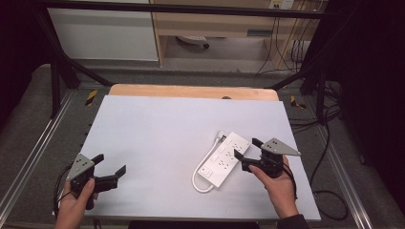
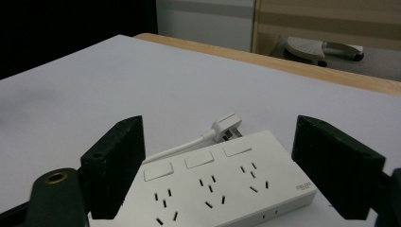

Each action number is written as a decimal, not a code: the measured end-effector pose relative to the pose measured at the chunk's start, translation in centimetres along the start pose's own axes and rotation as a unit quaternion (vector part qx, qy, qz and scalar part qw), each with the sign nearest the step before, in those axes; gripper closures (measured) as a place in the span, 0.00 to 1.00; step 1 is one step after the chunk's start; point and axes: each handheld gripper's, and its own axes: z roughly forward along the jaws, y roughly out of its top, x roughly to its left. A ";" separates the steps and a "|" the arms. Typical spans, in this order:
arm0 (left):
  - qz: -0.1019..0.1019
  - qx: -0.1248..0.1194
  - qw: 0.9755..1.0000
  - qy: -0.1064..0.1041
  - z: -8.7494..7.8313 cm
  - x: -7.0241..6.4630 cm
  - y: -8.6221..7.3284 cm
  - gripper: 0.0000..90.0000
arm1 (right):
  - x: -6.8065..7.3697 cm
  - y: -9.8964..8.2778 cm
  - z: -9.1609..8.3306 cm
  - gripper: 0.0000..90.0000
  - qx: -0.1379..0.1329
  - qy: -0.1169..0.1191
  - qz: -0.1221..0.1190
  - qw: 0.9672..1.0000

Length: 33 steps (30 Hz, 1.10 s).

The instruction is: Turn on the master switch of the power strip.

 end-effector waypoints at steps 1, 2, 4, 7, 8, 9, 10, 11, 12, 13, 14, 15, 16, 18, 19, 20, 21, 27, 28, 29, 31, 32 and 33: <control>0.000 0.000 1.000 0.000 0.0 0.0 0.0 0.06 | 0.1 0.0 0.1 0.23 0.002 0.001 0.000 1.000; 0.000 0.000 1.000 0.000 0.0 0.0 0.0 0.06 | 0.1 0.0 0.1 0.23 0.002 0.001 0.000 1.000; 0.001 0.000 1.000 0.001 0.0 0.0 0.0 0.06 | 0.6 0.1 0.6 0.30 0.004 0.005 -0.008 1.000; 0.000 0.000 1.000 0.000 0.0 0.0 0.0 0.06 | 1.1 0.2 0.9 0.39 0.006 0.013 -0.012 1.000; 0.000 0.000 1.000 0.000 0.0 0.0 0.0 0.06 | 1.2 0.2 1.1 0.41 0.007 0.014 -0.014 1.000; 0.000 0.000 1.000 0.000 0.0 0.0 0.0 0.06 | 1.3 0.2 1.2 0.45 0.008 0.018 -0.015 1.000; 0.000 0.001 1.000 0.000 0.0 0.0 0.0 0.06 | 1.4 0.1 1.3 0.48 0.007 0.023 -0.017 1.000; 0.000 0.001 1.000 0.000 0.0 0.0 0.0 0.06 | 1.6 0.1 1.4 0.51 0.008 0.026 -0.018 0.999; 0.000 0.001 1.000 0.000 0.0 0.0 0.0 0.06 | 1.7 0.1 1.6 0.53 0.008 0.030 -0.021 0.999; 0.000 0.000 1.000 0.000 0.0 0.0 0.0 0.06 | 1.9 0.1 1.7 0.57 0.008 0.033 -0.021 0.999; 0.000 0.000 1.000 0.001 0.0 0.0 0.0 0.06 | 2.0 0.1 1.8 0.61 0.008 0.037 -0.024 0.999; 0.000 0.000 1.000 0.000 0.0 0.0 0.0 0.06 | 2.1 0.1 1.9 0.63 0.009 0.038 -0.024 0.999; 0.001 0.001 1.000 0.001 0.0 0.1 0.0 0.06 | 2.2 0.1 2.0 0.67 0.010 0.040 -0.025 0.999; 0.001 0.000 1.000 0.001 0.0 0.1 0.0 0.06 | 2.4 0.1 2.2 0.73 0.007 0.046 -0.026 0.999; 0.001 0.000 1.000 0.000 0.0 0.0 0.0 0.06 | 2.5 0.1 2.2 0.75 0.007 0.047 -0.027 0.999; 0.000 0.000 1.000 0.001 0.0 0.0 0.0 0.06 | 2.6 0.1 2.3 0.77 0.007 0.049 -0.028 0.998; 0.000 0.000 1.000 0.000 0.0 0.0 0.0 0.06 | 2.7 0.0 2.3 0.79 0.006 0.052 -0.030 0.998; 0.001 0.001 1.000 0.000 0.0 0.0 0.0 0.06 | 2.9 0.0 2.4 0.87 0.002 0.057 -0.034 0.998; 0.001 0.001 1.000 0.001 0.0 0.0 0.0 0.06 | 3.0 0.0 2.4 0.88 0.002 0.059 -0.033 0.998; 0.001 0.001 1.000 0.001 0.0 0.0 0.0 0.06 | 3.0 0.0 2.4 0.89 0.002 0.060 -0.034 0.998; 0.001 0.001 1.000 0.000 0.0 0.0 0.0 0.06 | 3.0 0.0 2.4 0.90 0.001 0.062 -0.033 0.998; 0.001 0.001 1.000 0.001 0.0 0.0 0.0 0.06 | 3.1 0.0 2.4 0.92 0.001 0.064 -0.033 0.997; 0.001 0.001 1.000 0.001 0.0 0.0 0.0 0.06 | 3.1 0.0 2.4 0.93 0.001 0.065 -0.033 0.997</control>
